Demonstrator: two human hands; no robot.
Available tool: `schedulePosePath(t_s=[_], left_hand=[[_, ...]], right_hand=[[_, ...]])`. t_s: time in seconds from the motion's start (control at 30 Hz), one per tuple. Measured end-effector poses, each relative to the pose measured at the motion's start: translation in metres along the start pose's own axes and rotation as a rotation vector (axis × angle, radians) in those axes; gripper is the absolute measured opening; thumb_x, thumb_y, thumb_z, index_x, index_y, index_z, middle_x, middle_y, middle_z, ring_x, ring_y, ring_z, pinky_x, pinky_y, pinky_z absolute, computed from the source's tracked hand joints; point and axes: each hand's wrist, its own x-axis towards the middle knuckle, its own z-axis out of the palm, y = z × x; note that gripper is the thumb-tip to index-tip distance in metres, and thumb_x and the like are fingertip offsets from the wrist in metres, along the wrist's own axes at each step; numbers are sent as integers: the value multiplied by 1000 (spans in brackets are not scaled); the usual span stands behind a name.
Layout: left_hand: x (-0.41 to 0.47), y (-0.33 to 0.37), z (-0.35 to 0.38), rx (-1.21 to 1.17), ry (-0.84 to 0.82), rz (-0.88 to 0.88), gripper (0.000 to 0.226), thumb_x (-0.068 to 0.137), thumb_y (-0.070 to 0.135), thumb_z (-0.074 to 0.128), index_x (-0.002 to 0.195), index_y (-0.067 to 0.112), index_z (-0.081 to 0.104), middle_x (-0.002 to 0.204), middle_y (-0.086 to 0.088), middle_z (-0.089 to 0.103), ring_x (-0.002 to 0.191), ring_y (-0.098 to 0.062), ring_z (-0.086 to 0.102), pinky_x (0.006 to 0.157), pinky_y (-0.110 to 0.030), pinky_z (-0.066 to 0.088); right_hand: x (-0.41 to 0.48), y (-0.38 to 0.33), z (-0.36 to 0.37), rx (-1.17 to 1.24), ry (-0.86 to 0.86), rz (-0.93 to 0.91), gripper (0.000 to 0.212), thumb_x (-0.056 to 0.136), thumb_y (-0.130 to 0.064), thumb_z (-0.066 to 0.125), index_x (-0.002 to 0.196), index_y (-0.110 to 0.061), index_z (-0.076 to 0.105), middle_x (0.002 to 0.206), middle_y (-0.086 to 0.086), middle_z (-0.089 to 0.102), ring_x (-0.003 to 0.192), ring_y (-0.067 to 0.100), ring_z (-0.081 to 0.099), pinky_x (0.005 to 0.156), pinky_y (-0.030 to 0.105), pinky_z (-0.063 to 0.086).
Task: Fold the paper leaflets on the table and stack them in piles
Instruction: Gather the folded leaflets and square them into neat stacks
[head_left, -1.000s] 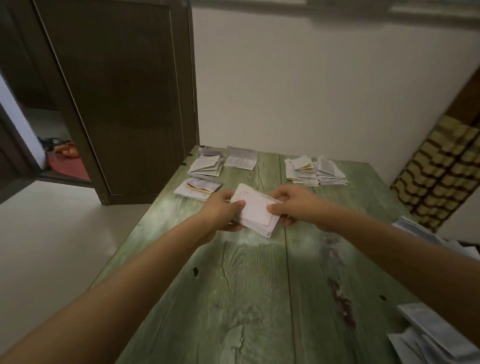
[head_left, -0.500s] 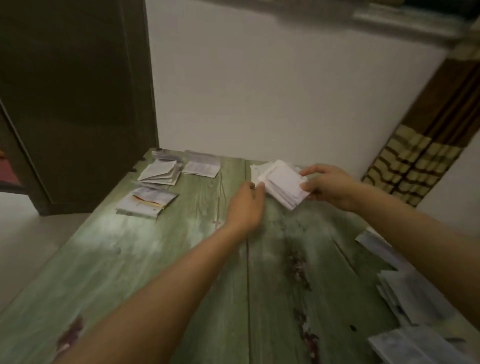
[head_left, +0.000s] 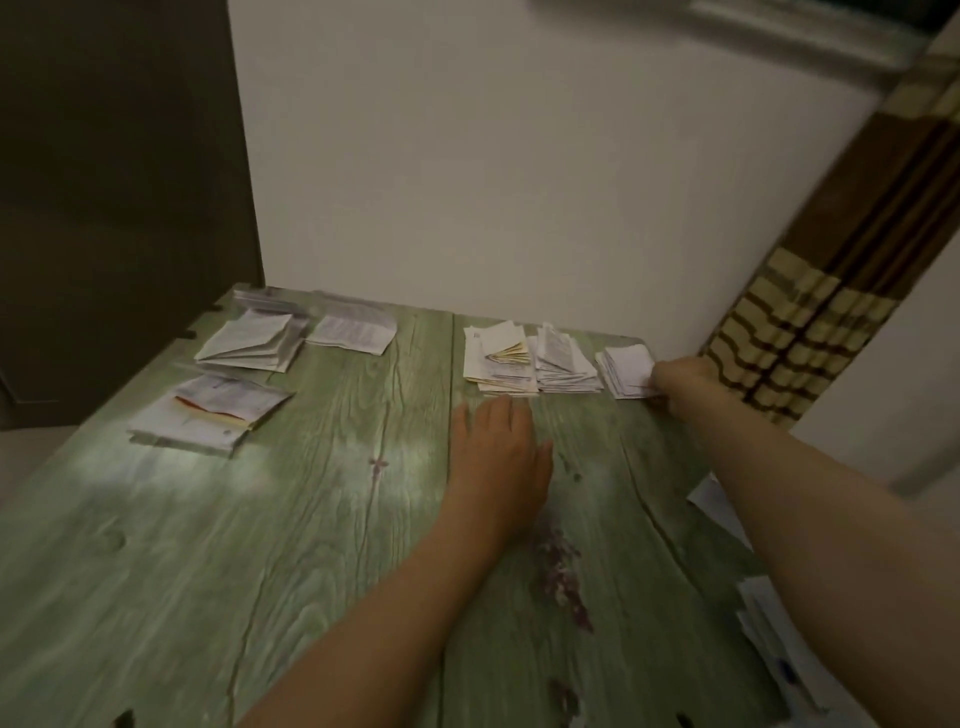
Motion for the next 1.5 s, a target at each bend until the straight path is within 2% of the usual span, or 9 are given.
schedulePosePath(t_s=[0.13, 0.27, 0.37, 0.6, 0.77, 0.9, 1.03, 1.2, 1.5], left_hand=[[-1, 0, 6, -8, 158, 34, 38, 89, 35, 39, 100, 6, 61, 98, -11, 62, 92, -29, 60, 91, -48, 44], [-2, -1, 10, -32, 257, 34, 22, 81, 26, 64, 89, 7, 60, 85, -9, 60, 76, -26, 59, 76, -42, 49], [-2, -1, 10, -7, 306, 34, 20, 76, 27, 61, 84, 8, 60, 78, -6, 60, 69, -23, 59, 68, -38, 51], [-1, -2, 13, -35, 303, 32, 21, 78, 25, 64, 87, 7, 60, 81, -8, 60, 71, -25, 59, 71, -40, 50], [-1, -1, 12, -49, 287, 23, 25, 80, 29, 53, 87, 6, 60, 81, -8, 60, 72, -26, 59, 71, -41, 49], [-1, -2, 11, -49, 283, 25, 29, 84, 32, 46, 89, 6, 60, 82, -8, 60, 74, -26, 59, 73, -41, 48], [0, -2, 12, -30, 319, 33, 35, 83, 35, 38, 85, 9, 60, 79, -6, 59, 70, -23, 59, 70, -38, 50], [0, -3, 14, -11, 345, 47, 36, 82, 36, 36, 83, 9, 60, 78, -6, 59, 68, -24, 58, 70, -37, 50], [1, -3, 14, -5, 353, 41, 36, 82, 36, 36, 84, 9, 60, 79, -5, 58, 69, -22, 58, 71, -38, 50]], right_hand=[[-12, -4, 9, -212, 59, -87, 41, 88, -11, 56, 126, 3, 48, 126, 20, 54, 107, 34, 56, 76, 34, 44], [-12, 1, 12, -353, 84, -144, 46, 89, -23, 49, 129, 0, 46, 130, 21, 50, 116, 36, 50, 91, 37, 45], [-9, 3, 12, -334, 112, -180, 42, 90, -21, 45, 126, -1, 49, 128, 20, 52, 113, 36, 52, 87, 37, 45], [-5, 3, 3, -213, 61, -371, 39, 93, 1, 37, 129, -1, 52, 136, 15, 50, 123, 33, 46, 101, 32, 36], [-7, 4, -1, -220, -56, -396, 35, 96, -16, 36, 118, 0, 58, 123, 20, 57, 113, 34, 52, 90, 33, 43], [-10, 7, 2, -179, -108, -443, 37, 98, -22, 35, 115, 2, 57, 118, 22, 57, 111, 35, 52, 91, 36, 41], [-12, 8, 6, -155, -79, -482, 37, 99, -19, 31, 109, 5, 57, 113, 21, 59, 99, 31, 54, 81, 34, 41], [-8, 4, -2, -66, -7, -425, 37, 100, -18, 30, 123, 0, 52, 125, 21, 53, 116, 34, 49, 94, 33, 39], [2, 10, -13, 157, 18, -320, 49, 100, -25, 20, 124, 0, 54, 134, 17, 51, 121, 33, 46, 101, 34, 35]])
